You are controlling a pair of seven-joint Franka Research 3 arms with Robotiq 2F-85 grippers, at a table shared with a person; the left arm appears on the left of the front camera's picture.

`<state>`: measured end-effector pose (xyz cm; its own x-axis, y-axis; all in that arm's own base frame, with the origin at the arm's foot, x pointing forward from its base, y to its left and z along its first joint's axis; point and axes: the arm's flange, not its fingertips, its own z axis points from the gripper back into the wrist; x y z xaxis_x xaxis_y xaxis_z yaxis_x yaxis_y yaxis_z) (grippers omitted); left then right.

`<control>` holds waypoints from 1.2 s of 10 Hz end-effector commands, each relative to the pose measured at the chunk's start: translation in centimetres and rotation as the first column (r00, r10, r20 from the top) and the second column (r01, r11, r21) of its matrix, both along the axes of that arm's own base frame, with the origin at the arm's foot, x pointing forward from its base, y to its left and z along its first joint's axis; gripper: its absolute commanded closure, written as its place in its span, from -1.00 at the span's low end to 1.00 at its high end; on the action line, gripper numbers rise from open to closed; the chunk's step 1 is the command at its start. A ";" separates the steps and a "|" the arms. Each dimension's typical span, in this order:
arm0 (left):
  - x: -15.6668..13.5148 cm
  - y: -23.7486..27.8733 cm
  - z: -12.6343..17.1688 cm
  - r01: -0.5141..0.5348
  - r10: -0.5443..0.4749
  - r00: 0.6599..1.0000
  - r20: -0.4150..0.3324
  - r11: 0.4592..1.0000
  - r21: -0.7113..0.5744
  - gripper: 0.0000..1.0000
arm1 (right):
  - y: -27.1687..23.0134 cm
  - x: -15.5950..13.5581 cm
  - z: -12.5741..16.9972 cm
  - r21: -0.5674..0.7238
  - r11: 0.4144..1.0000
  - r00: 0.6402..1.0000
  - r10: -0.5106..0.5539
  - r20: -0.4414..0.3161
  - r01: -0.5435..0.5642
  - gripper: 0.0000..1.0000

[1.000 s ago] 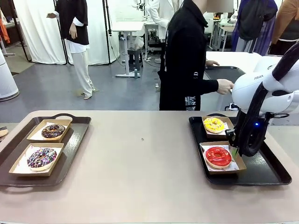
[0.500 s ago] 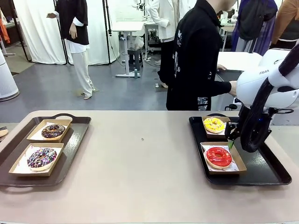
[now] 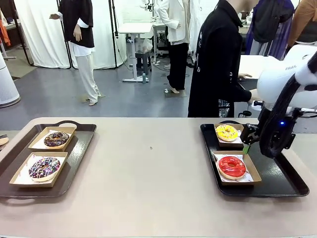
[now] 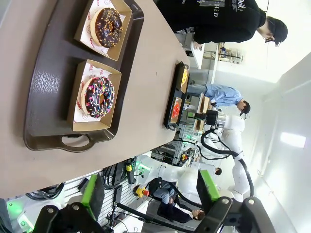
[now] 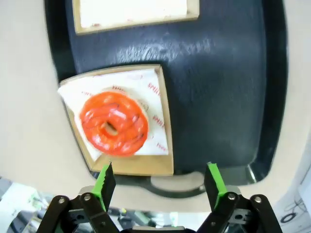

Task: Individually package the donuts and arrange them on the tray.
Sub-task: Place the picked Paper togo box on the Handle tray.

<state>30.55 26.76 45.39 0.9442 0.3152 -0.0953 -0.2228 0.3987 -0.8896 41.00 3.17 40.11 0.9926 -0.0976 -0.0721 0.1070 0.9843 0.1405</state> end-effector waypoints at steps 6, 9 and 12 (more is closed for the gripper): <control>-0.2 0.1 0.2 0.002 -0.002 1.000 0.015 1.000 -0.010 -1.00 | -17.1 -1.0 8.5 0.704 0.703 0.985 -0.028 0.168 -0.100 -0.90; -0.2 0.1 0.2 0.002 -0.002 1.000 0.015 1.000 -0.010 -1.00 | -22.9 -2.3 5.9 0.814 0.565 0.963 -0.117 0.242 -0.136 -0.90; -0.2 0.1 0.2 0.002 -0.002 1.000 0.015 1.000 -0.010 -1.00 | -26.3 -3.5 2.8 0.861 0.497 0.972 -0.130 0.196 -0.107 -0.90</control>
<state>30.56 26.76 45.38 0.9442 0.3151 -0.0959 -0.2235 0.3992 -0.8892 36.85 -22.07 42.85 0.9834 -0.1507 0.1007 -0.0369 0.3772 0.9254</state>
